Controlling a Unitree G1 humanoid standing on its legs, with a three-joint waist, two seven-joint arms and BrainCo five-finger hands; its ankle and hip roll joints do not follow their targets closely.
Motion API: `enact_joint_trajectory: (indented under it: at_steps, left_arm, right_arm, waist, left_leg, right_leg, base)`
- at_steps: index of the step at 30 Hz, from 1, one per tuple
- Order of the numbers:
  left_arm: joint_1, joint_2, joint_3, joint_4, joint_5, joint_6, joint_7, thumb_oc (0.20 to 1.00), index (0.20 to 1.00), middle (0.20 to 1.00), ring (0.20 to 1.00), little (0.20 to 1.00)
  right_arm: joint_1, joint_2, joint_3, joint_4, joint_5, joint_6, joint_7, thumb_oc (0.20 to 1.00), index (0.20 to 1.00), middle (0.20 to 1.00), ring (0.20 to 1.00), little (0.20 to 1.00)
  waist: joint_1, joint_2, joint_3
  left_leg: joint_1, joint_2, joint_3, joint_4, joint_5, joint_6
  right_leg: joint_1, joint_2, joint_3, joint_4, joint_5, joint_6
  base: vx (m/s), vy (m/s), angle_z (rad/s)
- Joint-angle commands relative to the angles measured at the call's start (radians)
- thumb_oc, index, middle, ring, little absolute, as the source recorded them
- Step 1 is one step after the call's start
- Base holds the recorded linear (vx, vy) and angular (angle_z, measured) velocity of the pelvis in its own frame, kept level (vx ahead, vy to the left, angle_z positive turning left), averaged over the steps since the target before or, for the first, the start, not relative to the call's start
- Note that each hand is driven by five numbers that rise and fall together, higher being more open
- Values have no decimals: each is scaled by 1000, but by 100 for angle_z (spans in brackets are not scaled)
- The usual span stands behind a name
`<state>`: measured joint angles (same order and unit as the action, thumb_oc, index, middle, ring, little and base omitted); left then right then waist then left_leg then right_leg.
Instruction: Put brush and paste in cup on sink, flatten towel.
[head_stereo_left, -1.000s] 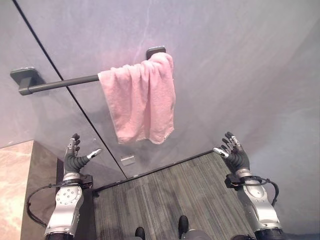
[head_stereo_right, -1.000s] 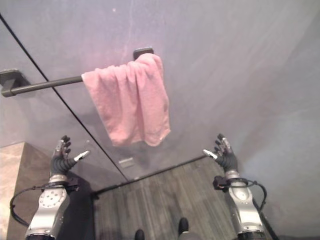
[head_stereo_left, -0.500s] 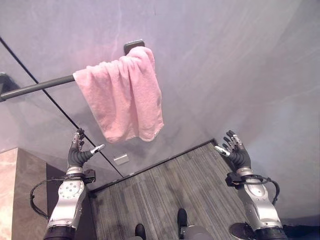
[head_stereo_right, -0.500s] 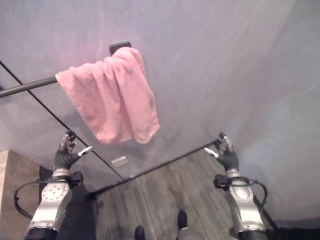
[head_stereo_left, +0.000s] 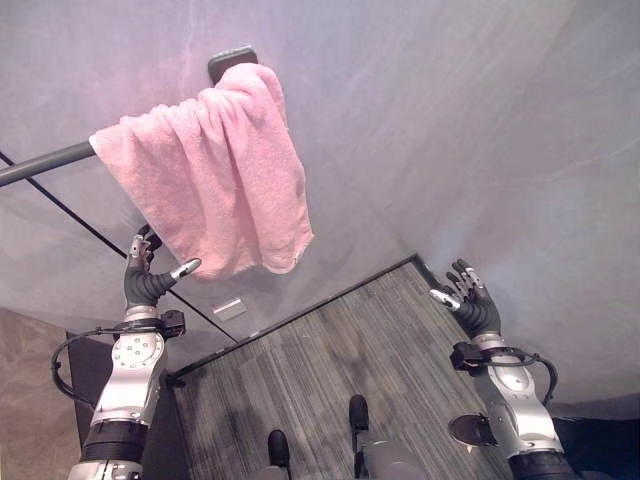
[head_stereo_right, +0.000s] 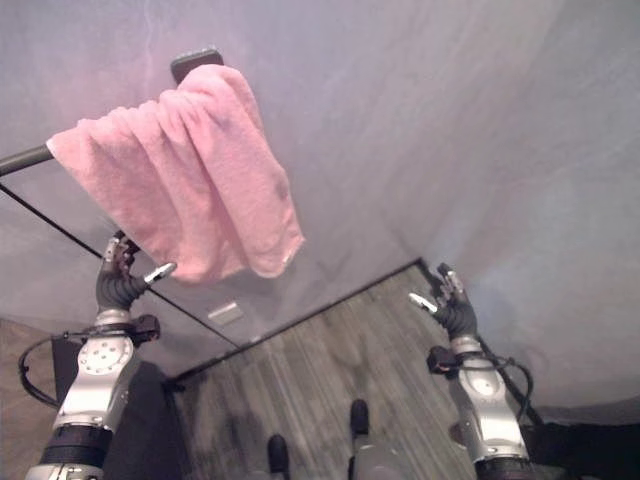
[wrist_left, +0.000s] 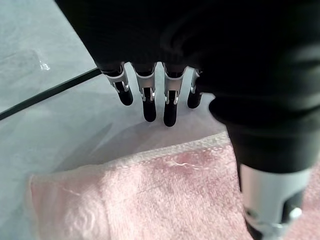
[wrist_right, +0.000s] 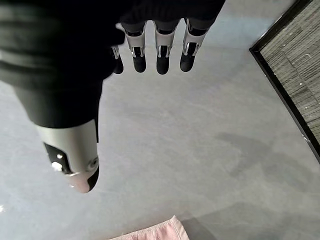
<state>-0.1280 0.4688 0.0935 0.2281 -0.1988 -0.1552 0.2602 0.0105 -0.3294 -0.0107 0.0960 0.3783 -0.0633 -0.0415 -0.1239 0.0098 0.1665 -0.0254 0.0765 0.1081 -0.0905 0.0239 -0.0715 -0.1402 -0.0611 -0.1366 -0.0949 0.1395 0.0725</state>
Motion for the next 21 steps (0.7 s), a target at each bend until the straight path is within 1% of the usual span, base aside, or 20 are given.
enact_joint_trajectory:
  at_steps: [1, 9, 21]
  left_arm:
    - [-108, 95, -9, 43, -31, -65, 15, 1000, 1000, 1000, 1000, 1000]
    - [-117, 86, -25, 48, -41, -65, -7, 1000, 1000, 1000, 1000, 1000]
    - [-124, 69, -41, 46, -40, -68, -14, 1000, 1000, 1000, 1000, 1000]
  right_arm:
    - [-71, -13, 5, -35, 14, -67, 1, 1000, 1000, 1000, 1000, 1000]
    - [-75, -10, 21, -31, 7, -63, 12, 1000, 1000, 1000, 1000, 1000]
    - [-62, -7, 19, -35, 0, -61, 18, 1000, 1000, 1000, 1000, 1000]
  waist:
    - [-8, -38, 23]
    - [-16, -35, 27]
    - [-25, -26, 32]
  left_leg:
    - [-9, 44, -2, 85, -104, -35]
    - [-1, 41, 8, 85, -111, -34]
    - [4, 34, 20, 88, -116, -30]
  right_leg:
    - [42, -80, 8, 36, -154, 113]
    - [40, -85, 19, 35, -151, 116]
    - [42, -90, 22, 30, -148, 120]
  base:
    - [0, 0, 0]
    - [8, 5, -5]
    - [0, 0, 0]
